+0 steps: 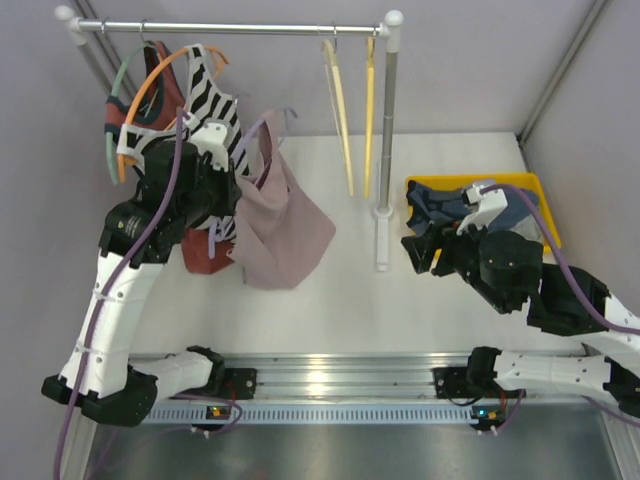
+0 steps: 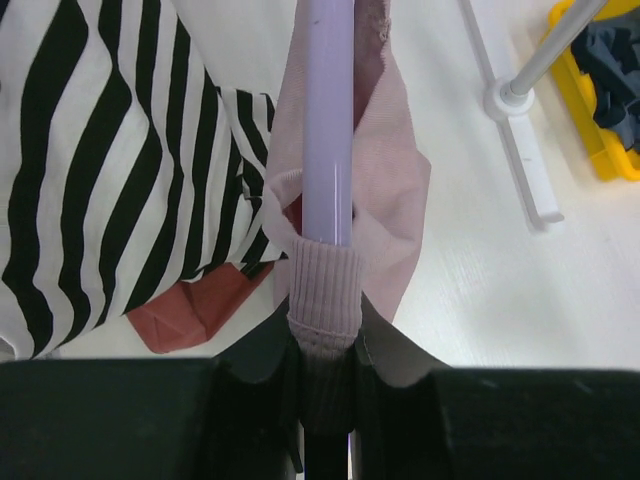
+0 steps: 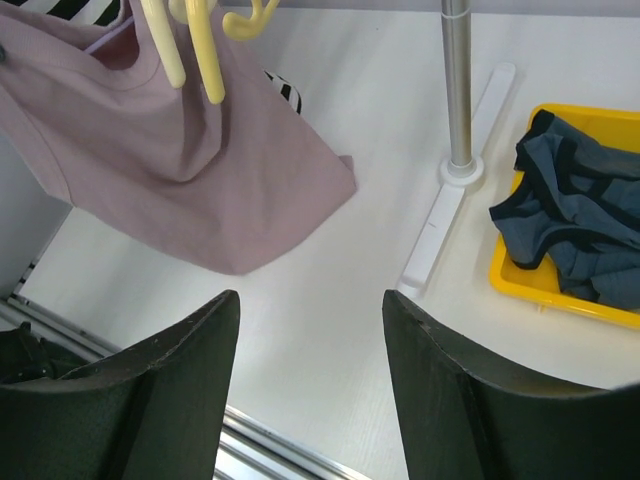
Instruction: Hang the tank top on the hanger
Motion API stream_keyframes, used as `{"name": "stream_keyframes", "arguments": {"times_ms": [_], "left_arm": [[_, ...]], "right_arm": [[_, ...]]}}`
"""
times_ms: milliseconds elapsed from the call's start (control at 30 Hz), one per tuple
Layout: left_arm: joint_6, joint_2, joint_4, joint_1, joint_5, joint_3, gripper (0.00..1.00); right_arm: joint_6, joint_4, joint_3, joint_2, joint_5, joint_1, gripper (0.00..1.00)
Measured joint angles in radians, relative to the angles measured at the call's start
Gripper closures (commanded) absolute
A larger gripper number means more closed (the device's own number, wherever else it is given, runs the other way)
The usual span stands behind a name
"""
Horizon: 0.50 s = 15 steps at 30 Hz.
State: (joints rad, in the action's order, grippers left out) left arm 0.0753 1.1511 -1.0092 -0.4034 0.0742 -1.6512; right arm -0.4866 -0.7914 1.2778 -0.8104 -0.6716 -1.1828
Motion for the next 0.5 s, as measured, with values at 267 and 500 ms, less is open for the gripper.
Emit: {"name": "stream_keyframes", "arguments": {"times_ms": [267, 500], "left_arm": [[-0.034, 0.073, 0.042, 0.154, -0.102, -0.106, 1.00], [-0.036, 0.135, 0.096, 0.289, -0.199, -0.208, 1.00]], "right_arm": [[0.018, 0.000, 0.000, 0.000, 0.000, 0.000, 0.41], [0.034, -0.002, 0.002, -0.003, 0.011, 0.000, 0.41]]}}
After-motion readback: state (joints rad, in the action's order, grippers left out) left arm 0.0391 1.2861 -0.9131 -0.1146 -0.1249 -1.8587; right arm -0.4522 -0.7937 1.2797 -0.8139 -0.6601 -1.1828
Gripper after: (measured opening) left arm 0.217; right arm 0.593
